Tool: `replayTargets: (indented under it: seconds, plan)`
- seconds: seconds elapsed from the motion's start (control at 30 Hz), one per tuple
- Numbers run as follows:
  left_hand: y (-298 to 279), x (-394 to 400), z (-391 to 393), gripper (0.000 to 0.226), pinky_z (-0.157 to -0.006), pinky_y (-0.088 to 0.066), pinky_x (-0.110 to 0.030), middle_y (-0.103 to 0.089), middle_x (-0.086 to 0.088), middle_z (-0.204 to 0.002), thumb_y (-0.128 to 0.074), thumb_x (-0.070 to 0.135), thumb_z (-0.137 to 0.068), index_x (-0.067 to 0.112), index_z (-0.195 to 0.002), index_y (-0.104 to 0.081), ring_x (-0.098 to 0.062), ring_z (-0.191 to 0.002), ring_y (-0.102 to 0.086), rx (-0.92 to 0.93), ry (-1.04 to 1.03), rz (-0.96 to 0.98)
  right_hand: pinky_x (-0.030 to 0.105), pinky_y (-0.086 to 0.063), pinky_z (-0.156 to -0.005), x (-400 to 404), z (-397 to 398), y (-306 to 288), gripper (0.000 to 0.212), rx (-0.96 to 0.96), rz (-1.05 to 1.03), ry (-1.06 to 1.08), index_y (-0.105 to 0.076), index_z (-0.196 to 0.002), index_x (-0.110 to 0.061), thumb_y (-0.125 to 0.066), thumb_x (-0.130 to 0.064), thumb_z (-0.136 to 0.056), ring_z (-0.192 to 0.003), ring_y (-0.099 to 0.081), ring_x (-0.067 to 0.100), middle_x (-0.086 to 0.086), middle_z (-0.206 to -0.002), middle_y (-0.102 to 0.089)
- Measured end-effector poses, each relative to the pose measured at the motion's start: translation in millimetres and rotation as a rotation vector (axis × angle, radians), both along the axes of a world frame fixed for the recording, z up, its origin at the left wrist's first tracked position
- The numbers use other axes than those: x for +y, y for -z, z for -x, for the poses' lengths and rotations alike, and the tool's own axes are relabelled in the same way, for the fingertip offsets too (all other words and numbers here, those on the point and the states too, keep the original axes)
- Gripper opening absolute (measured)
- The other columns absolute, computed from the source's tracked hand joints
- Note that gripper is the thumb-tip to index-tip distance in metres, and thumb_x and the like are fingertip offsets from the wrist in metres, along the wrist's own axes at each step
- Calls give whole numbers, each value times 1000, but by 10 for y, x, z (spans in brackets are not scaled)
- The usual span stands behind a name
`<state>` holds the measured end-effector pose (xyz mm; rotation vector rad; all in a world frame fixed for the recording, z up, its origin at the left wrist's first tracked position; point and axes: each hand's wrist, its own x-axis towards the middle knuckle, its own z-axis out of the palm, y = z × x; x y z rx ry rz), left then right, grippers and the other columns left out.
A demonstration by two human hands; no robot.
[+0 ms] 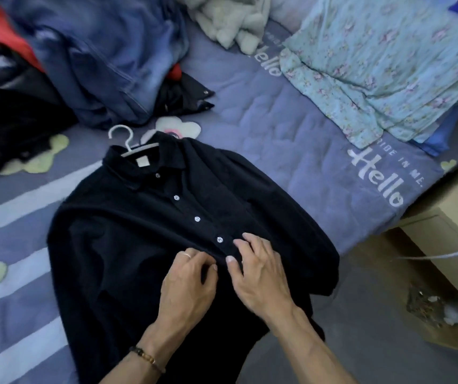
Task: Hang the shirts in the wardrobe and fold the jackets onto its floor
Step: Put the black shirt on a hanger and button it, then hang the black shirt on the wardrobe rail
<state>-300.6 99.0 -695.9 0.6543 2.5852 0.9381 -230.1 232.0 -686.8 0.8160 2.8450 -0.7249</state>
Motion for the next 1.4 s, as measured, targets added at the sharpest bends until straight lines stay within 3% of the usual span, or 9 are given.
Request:
replayTargets:
  seconds: [0.23,0.4,0.6,0.67,0.77,0.97,1.07,1.23,1.4]
  plan:
    - [213,-533,1518,34,-93,-46,-49,-64,-8,-112,-74,20,-79,11,-112,-67,-30,-110,-57,215,-254,132,39,-37,-104,-359,1581,186,44,-1,-56,-204,-56,-132,-18,-41,-41,-98,-136,-38,20,4,-146,-45]
    - [399,-665,2417,51,-103,-36,-47,-56,-15,-129,-52,39,-95,13,-138,-46,-33,-124,-48,24,-277,349,39,-34,-105,-402,2491,276,40,-17,-78,-251,-53,-135,-15,-39,-33,-101,-135,-35,19,2,-148,-40]
    - [648,-718,2659,16,-77,-48,-47,-59,-9,-93,-57,23,-94,12,-104,-64,-36,-88,-57,111,-201,165,41,-39,-97,-346,3124,358,42,32,-149,-298,-55,-121,-12,-28,-30,-94,-121,-48,22,1,-126,-55]
    - [660,-755,2723,30,-81,-47,-49,-59,-14,-105,-66,23,-89,10,-116,-64,-37,-98,-55,171,-315,216,45,-33,-107,-329,3237,384,45,-59,-130,-355,-52,-125,-11,-25,-29,-94,-126,-45,24,2,-126,-55]
    - [684,-797,2864,32,-88,-43,-45,-56,-13,-114,-56,31,-96,11,-121,-59,-34,-110,-51,-52,-275,285,53,-13,-118,-295,3371,470,36,-241,-258,-420,-48,-130,-14,-36,-30,-101,-128,-43,25,3,-131,-51]
    - [551,-951,2639,19,-77,-42,-40,-52,-2,-89,-46,28,-100,13,-97,-57,-27,-88,-55,-32,-164,79,49,-24,-111,-272,3240,280,33,-131,-435,-631,-60,-106,-20,-36,-42,-102,-105,-53,25,2,-108,-57]
    - [184,-942,2415,19,-74,-43,-39,-54,0,-87,-44,30,-101,15,-97,-54,-24,-83,-55,68,-158,-9,43,-25,-102,-54,3018,-133,34,85,-495,-640,-62,-86,-19,-39,-40,-99,-88,-60,25,-1,-86,-65]
    - [-654,-627,2186,27,-50,-40,-39,-54,-5,-72,-34,40,-101,20,-83,-38,-35,-59,-56,353,-85,-76,44,-24,-106,361,2582,-1180,26,69,-435,-455,-59,-94,-17,-44,-36,-102,-101,-56,27,3,-95,-66]
    - [-1774,-241,1831,34,-44,-39,-34,-61,-3,-69,-33,49,-98,21,-83,-44,-36,-51,-59,515,-61,-158,35,-45,-78,648,1919,-2458,30,174,15,-197,-58,-78,-14,-66,-41,-88,-77,-61,18,0,-76,-64]
